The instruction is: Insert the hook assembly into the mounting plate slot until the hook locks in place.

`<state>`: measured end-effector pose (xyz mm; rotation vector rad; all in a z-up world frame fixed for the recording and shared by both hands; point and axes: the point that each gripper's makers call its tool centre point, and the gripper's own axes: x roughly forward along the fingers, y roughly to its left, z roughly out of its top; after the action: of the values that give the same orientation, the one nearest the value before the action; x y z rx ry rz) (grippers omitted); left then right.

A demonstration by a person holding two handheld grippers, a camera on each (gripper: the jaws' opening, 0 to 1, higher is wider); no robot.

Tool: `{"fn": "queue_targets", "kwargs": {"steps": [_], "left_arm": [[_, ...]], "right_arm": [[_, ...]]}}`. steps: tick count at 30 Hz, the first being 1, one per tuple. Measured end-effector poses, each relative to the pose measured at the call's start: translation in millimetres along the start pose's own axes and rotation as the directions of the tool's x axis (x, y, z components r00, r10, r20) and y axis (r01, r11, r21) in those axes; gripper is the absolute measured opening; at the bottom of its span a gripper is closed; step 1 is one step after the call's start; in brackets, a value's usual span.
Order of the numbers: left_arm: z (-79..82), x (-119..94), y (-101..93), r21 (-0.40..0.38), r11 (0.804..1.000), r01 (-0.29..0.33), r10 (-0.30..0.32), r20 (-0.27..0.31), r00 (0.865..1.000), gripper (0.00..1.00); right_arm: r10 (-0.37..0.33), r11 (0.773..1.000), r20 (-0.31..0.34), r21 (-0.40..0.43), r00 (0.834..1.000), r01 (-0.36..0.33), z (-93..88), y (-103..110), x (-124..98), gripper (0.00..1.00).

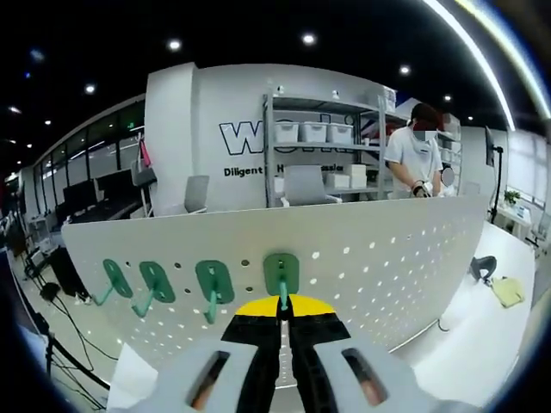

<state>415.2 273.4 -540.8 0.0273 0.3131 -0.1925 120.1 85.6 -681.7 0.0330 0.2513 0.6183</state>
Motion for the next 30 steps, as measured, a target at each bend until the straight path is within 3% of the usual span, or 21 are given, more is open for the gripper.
{"fn": "queue_targets", "kwargs": {"steps": [21,30], "left_arm": [[-3.7,-3.3,-6.8,0.007,1.000,0.031,-0.031,-0.005,1.000,0.02],[-4.0,-4.5,-7.1,0.007,1.000,0.017,-0.017,-0.005,1.000,0.02]], "right_arm": [[-0.001,1.000,-0.001,-0.002,1.000,0.001,0.6,-0.2,0.7,0.56],[-0.008,1.000,-0.009,0.004,1.000,0.008,-3.8,-1.6,-2.5,0.56]]}}
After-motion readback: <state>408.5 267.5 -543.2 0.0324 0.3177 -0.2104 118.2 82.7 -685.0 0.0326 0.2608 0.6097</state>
